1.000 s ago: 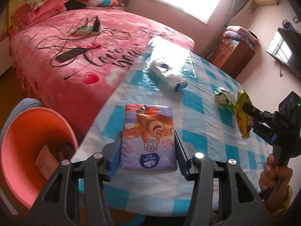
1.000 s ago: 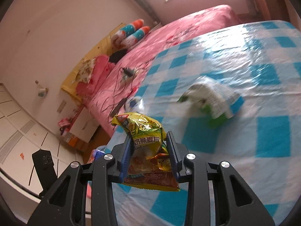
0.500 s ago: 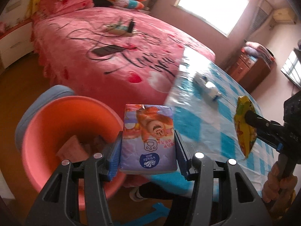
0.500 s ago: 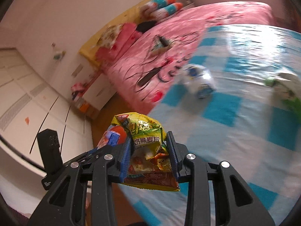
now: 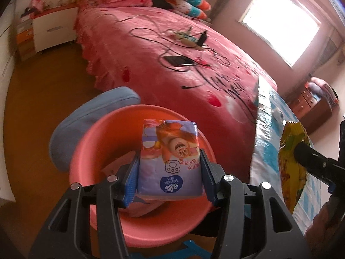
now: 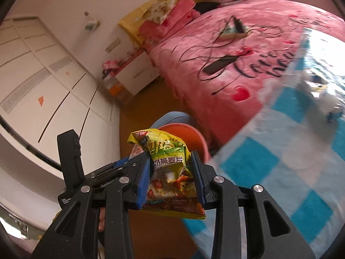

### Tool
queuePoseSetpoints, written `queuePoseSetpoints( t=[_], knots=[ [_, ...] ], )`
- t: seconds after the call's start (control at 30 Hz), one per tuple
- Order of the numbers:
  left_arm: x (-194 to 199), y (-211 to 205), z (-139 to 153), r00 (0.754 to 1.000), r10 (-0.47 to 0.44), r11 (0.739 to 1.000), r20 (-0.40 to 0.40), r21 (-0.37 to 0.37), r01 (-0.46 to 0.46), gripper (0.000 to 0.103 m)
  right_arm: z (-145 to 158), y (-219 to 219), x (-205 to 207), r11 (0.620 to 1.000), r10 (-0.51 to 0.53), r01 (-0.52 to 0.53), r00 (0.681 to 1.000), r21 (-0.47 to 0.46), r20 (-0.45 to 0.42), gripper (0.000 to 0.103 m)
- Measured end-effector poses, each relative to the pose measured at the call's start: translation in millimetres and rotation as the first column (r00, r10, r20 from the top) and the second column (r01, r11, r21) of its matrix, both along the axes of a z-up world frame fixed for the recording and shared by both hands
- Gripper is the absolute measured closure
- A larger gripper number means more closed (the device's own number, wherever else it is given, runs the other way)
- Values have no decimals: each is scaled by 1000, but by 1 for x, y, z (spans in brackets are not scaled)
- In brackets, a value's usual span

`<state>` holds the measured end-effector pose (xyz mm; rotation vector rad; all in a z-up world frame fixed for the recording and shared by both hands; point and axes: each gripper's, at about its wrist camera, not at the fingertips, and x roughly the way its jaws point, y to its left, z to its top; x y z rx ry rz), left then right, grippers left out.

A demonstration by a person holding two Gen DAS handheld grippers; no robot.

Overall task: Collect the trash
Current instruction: 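Carry the tissue pack and chip bag to the orange bucket and release both, then move both open tools back toward the green snack bag and white bread bag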

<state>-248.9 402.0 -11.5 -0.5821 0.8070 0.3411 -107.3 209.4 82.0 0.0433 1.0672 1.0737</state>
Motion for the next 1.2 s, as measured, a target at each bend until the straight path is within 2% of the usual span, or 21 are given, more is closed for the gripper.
queuePoseSetpoints(
  t=[0.13, 0.17, 0.2, 0.23, 0.27, 0.37, 0.53, 0.7, 0.87, 1.0, 1.13, 1.2],
  knots=[
    [-6, 10, -7, 999, 33, 999, -13, -5, -33, 50, -6, 27, -7, 998, 52, -52, 999, -17, -1, 62],
    [-7, 13, -9, 999, 40, 999, -21, -7, -40, 50, -8, 32, -7, 998, 60, -60, 998, -26, 5, 51],
    [-7, 15, -11, 999, 45, 999, -29, -7, -45, 44, -11, 37, -9, 997, 59, -58, 998, -44, 23, 41],
    [-7, 17, -14, 998, 50, 999, -39, -6, -50, 38, -12, 38, -10, 997, 55, -53, 998, -53, 32, 25],
    [-7, 19, -16, 997, 61, 998, -49, 0, -61, 28, -13, 38, -12, 997, 54, -52, 998, -55, 37, 22],
    [-9, 20, -20, 996, 70, 998, -63, 7, -70, 25, -16, 31, -14, 998, 35, -32, 998, -63, 55, 17],
    [-8, 14, -20, 997, 61, 998, -55, 26, -60, 22, -7, 4, -15, 995, -28, 44, 985, -88, 171, 12],
    [-6, 1, -15, 999, 31, 996, -23, 85, -29, 20, -1, -20, -15, 993, -64, 83, 974, -81, 216, 12],
    [-10, -14, -2, 997, -13, 989, 76, 146, 1, 19, 2, -44, -16, 993, -90, 107, 965, -58, 248, 12],
    [-11, -23, 7, 991, -16, 990, 131, 141, -2, 19, 6, -60, -20, 991, -110, 125, 952, -36, 285, 12],
    [-7, -32, 14, 990, -41, 990, 132, 137, 22, 20, 7, -74, -27, 989, -126, 143, 931, -25, 343, 10],
    [-5, -40, 19, 991, -51, 987, 125, 160, 31, 20, 9, -80, -30, 988, -137, 153, 920, -15, 367, 9]
  ],
)
